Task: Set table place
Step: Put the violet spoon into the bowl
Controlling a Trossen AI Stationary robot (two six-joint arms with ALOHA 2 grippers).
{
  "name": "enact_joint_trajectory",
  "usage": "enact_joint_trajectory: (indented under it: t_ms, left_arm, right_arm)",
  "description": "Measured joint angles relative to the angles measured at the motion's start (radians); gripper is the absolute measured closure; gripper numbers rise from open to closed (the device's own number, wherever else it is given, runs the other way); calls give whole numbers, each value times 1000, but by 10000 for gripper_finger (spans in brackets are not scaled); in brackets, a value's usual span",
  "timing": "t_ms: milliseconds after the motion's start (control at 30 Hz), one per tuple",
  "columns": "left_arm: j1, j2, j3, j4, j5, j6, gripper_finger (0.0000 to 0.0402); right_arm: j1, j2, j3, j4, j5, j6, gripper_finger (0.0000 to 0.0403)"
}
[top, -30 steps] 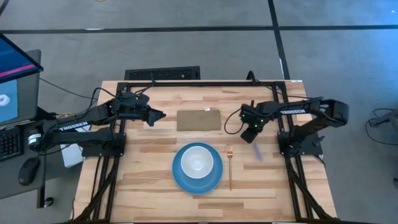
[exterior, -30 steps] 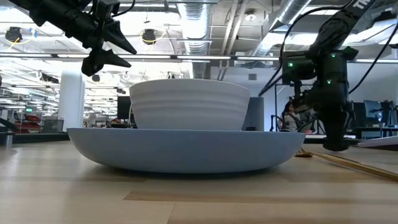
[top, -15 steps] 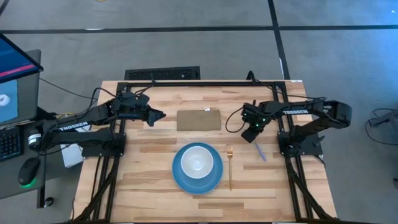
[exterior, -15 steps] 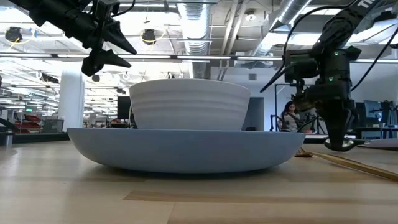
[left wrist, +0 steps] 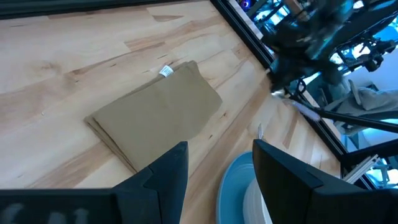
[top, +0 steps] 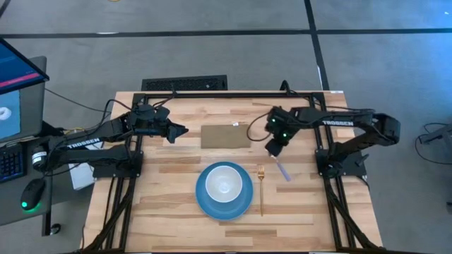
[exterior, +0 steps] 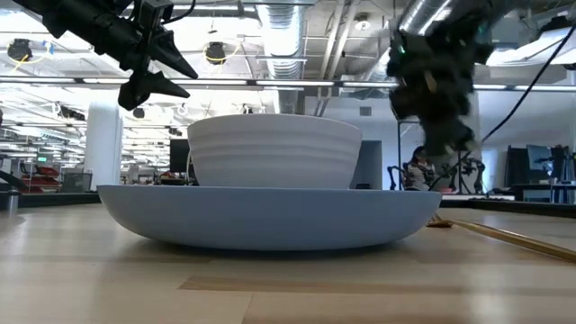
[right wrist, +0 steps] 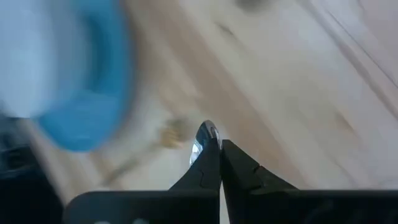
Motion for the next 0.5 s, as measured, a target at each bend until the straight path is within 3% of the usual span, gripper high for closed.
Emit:
enact_joint_trajectory:
  t_ms: [233, 500]
  left_arm:
    - [0, 0, 0, 0, 0, 0, 233]
    - [0, 0, 0, -1, 0, -1, 233]
  right_arm:
    - [115, 35, 248, 4, -41, 15, 383]
    - [251, 221, 482, -2, -127, 11, 383]
